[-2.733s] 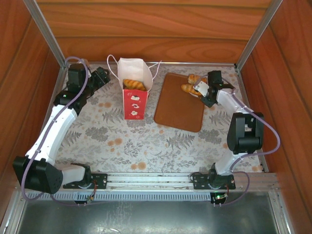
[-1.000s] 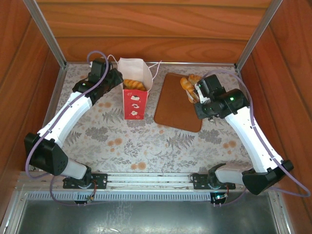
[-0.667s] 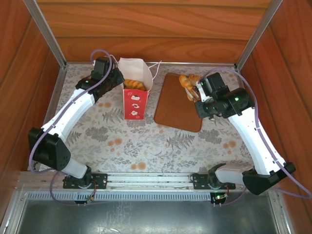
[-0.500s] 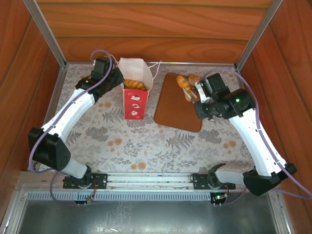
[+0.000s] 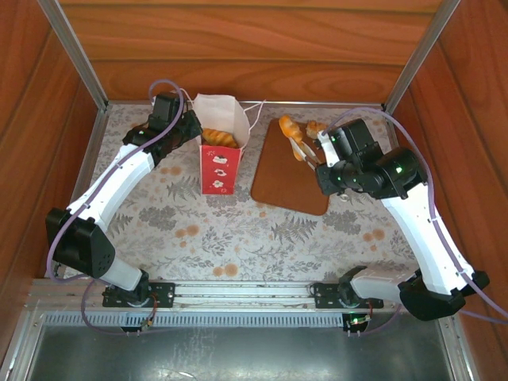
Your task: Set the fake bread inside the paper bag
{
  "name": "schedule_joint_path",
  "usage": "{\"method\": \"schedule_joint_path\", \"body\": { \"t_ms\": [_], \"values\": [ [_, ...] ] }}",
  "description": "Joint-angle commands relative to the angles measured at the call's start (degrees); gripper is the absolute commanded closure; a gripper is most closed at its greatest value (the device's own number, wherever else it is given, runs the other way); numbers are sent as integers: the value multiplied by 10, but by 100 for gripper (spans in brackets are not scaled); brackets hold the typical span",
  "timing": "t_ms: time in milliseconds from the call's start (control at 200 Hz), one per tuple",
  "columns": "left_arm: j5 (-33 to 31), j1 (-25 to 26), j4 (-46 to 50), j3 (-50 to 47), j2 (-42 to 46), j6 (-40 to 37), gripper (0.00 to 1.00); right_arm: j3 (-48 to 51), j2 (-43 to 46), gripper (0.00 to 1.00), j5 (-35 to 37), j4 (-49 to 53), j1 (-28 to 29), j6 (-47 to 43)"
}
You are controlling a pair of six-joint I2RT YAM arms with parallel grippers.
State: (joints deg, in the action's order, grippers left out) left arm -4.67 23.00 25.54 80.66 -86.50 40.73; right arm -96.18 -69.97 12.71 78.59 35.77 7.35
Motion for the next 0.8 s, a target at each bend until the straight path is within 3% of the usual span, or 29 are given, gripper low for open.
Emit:
{"method": "schedule_joint_path", "body": {
  "t_ms": [0,400,795],
  "values": [
    [-5,2,-1,20,10,-21,100,-29,18,69,-8,-3,10,10],
    [-12,2,-1,20,11,-28,100,-92,-14,69,-32,13,61,-12],
    [-11,2,-1,9,19,-25,100,-221,-145,69,-22,-17,131,30]
  ]
}}
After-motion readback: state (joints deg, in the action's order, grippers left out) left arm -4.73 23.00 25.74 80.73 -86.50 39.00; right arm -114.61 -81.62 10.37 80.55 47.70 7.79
